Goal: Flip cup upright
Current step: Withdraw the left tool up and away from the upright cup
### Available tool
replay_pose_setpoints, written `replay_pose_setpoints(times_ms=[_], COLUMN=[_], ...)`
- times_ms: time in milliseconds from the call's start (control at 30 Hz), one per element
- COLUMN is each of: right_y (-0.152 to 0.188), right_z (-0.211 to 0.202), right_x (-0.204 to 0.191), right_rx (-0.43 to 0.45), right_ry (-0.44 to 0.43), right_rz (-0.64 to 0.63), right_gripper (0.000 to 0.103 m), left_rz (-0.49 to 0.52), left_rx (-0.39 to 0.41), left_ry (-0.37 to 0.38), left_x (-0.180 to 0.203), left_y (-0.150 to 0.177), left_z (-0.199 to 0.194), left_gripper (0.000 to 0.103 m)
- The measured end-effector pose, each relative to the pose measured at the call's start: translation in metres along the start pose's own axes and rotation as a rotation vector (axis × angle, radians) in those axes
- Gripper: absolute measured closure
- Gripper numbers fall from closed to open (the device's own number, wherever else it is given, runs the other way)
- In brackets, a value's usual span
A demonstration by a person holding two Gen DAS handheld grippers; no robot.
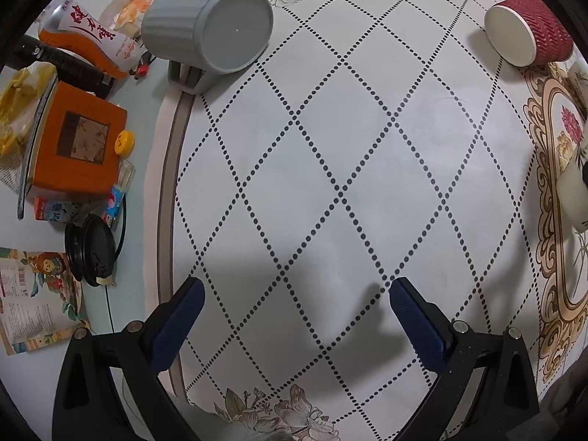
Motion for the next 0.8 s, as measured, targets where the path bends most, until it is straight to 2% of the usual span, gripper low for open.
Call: replay_pose_setpoints(times_ms=[133,233,300,367,467,633,800], right_y=[0.014,0.027,0.035,0.041,0.050,0.056,0.044], right_z=[-0.005,-0.006,-0.008,-0.012,-0.023,-0.053,-0.110], right_x=[-0.001,0.003,0.008,0.015,0.027,0.050,0.071], right_rx=[-0.016,-0.061,-0.083,-0.095,-0.116,-0.163,-0.175], right_ry=[0.005,0.019,0.027,0.038,0.066,0.151,0.221], right_rz=[-0.040,-0.051,-0.045,-0.036,-0.027,-0.004,0.014], right_gripper=[0.039,0.037,0.024,0.018,0.015,0.003,0.001], left_rz=[0.001,0.005,0.011,0.021,0.033,0.058,0.077], left_rx=[0.015,0.034,0.044,0.058,0.075,0.111,0.182], left_ry=[0.004,0.008,0.016,0.021,0.035,0.074,0.113], left_x=[0.007,0.008,0.009,0.011,0.017,0.023,0.031], left_y=[0.009,0.017,0.020,0.024,0.030,0.036,0.052], left_z=[-0.011,-0.022,-0.028,-0.036,-0.046,-0.068,-0.116], left_gripper=[0.000,0.000,0.000,0.000,0.000,0.000,0.000])
Point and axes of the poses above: each gripper's, at about its wrist camera, not at the fingertips, and z roughly the way its jaws point, x to its right, y to its underside, the point moved 7 cm from there along z, roughly the way its jaws point, and after that the axes turned 8 degrees about y, right-handed, at the moved point
